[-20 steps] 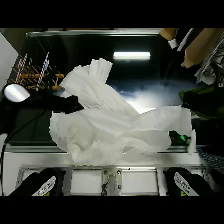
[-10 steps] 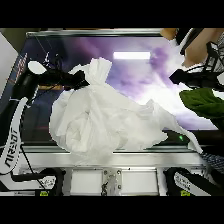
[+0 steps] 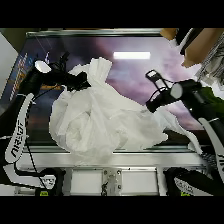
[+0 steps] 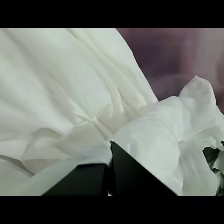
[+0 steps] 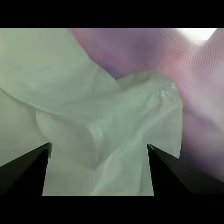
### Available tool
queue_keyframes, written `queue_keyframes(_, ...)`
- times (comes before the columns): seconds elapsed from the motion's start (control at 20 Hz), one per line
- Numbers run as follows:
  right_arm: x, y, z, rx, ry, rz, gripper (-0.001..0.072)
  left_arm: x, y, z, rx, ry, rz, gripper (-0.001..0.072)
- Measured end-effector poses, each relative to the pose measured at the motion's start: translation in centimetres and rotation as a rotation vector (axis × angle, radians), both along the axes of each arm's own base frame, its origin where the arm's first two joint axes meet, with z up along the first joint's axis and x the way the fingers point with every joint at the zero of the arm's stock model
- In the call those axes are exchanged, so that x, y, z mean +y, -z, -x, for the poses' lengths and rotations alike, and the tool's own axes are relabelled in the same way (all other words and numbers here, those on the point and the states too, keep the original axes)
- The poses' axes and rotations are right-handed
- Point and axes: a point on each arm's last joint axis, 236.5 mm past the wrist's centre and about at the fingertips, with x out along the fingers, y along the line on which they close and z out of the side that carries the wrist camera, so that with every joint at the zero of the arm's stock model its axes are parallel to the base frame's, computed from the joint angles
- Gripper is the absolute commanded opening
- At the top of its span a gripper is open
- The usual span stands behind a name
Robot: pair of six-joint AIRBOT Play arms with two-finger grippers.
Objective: Fold the clothes and pants, and hang the long-sleeved shirts on hangers.
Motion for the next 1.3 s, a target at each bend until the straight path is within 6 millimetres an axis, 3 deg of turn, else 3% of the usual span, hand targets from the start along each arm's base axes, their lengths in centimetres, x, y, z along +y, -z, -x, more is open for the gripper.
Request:
queue_keyframes(0.25,-0.7,4.2,-0.9,0.019,0.0,0.178,0.0648,0.0,0.1,0.1,0.007,0.006,0.0,0.0014)
queue_keyframes(0.3,-0.8,4.7,-1.4,0.009,0.015,0.19,0.0613,0.0,0.1,0.2,0.007,0.006,0.0,0.0015)
queue_keyframes(0.35,-0.8,5.1,-1.8,-0.003,0.031,0.197,0.0442,0.0,0.1,0.2,0.007,0.007,0.0,0.0015)
queue_keyframes(0.4,-0.8,5.4,-2.4,-0.021,0.048,0.197,0.0333,0.0,0.1,0.2,0.008,0.008,-0.001,0.0014)
queue_keyframes(0.45,-0.7,5.6,-2.8,-0.035,0.063,0.194,0.027,0.0,0.1,0.2,0.007,0.009,-0.001,0.0015)
queue_keyframes(0.55,-0.6,5.5,-3.5,-0.063,0.084,0.185,0.001,0.1,0.1,0.2,0.007,0.007,-0.002,0.0015)
queue_keyframes(0.7,-0.8,4.0,-4.3,-0.117,0.143,0.15,0.0014,0.6,0.1,0.0,0.004,0.0,-0.004,0.0016)
queue_keyframes(0.75,-1.0,3.0,-4.6,-0.141,0.167,0.133,0.0014,0.8,0.1,-0.1,-0.002,0.0,-0.006,0.0143)
queue_keyframes(0.8,-1.1,1.7,-4.7,-0.167,0.194,0.112,0.0013,1.0,0.0,-0.2,-0.01,0.001,-0.009,0.0438)
queue_keyframes(0.85,-1.4,0.3,-4.9,-0.196,0.225,0.087,0.0013,1.2,-0.4,-0.2,-0.021,0.0,-0.009,0.0557)
queue_keyframes(1.1,-3.1,-6.0,-3.1,-0.242,0.405,-0.091,0.0014,0.3,-4.6,-0.4,-0.157,0.004,-0.008,0.0557)
queue_keyframes(1.2,-3.0,-7.5,-2.4,-0.231,0.468,-0.195,0.0014,-1.5,-6.1,0.6,-0.217,0.051,-0.037,0.0557)
queue_keyframes(1.3,-2.7,-8.8,-2.0,-0.228,0.505,-0.27,0.0014,-4.1,-6.2,2.3,-0.262,0.144,-0.107,0.0557)
